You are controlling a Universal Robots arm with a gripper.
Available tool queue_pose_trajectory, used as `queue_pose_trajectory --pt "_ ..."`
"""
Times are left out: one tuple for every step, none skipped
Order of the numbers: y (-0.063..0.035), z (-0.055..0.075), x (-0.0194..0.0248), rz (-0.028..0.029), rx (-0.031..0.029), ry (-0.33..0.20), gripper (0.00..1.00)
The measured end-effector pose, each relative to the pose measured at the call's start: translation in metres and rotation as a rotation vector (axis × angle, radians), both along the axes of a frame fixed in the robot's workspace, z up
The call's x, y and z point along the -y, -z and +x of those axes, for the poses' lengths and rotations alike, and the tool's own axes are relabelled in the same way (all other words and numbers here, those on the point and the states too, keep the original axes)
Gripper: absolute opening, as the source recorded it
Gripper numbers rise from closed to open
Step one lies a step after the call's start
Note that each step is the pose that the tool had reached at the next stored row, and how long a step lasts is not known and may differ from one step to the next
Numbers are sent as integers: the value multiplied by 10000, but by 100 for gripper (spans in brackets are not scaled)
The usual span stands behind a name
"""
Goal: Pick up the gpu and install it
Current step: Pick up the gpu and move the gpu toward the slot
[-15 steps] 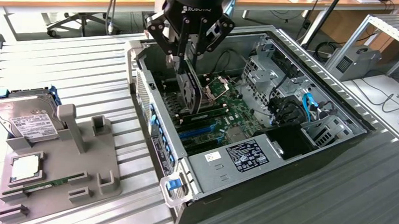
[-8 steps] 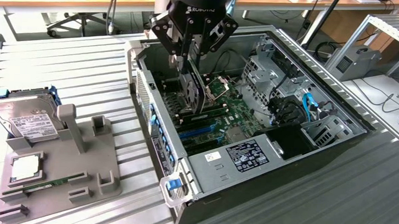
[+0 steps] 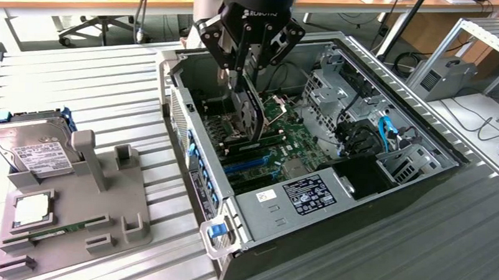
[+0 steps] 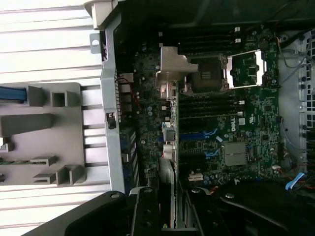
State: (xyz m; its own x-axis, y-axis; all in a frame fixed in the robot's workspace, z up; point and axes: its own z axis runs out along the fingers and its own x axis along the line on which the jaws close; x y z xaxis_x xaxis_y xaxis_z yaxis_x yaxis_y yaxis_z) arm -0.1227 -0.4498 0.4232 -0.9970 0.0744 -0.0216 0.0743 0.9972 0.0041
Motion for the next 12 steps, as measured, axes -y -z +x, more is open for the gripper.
queue_pose_trajectory --pt "2 11 0 -2 0 0 26" --pt "3 22 0 -5 0 0 26" --pt "5 33 0 -6 1 0 26" --pt "7 44 -1 -9 0 -1 26" --pt "8 55 -1 -11 0 0 26" --pt "10 66 -1 -12 0 0 26" --pt "12 78 -1 -14 0 0 26" --pt "14 91 -2 -16 0 0 26" --pt "16 105 -3 -19 0 0 26" --pt "19 119 -4 -22 0 1 26" --pt "21 134 -5 -25 0 0 26" --pt "23 145 -5 -28 0 0 26"
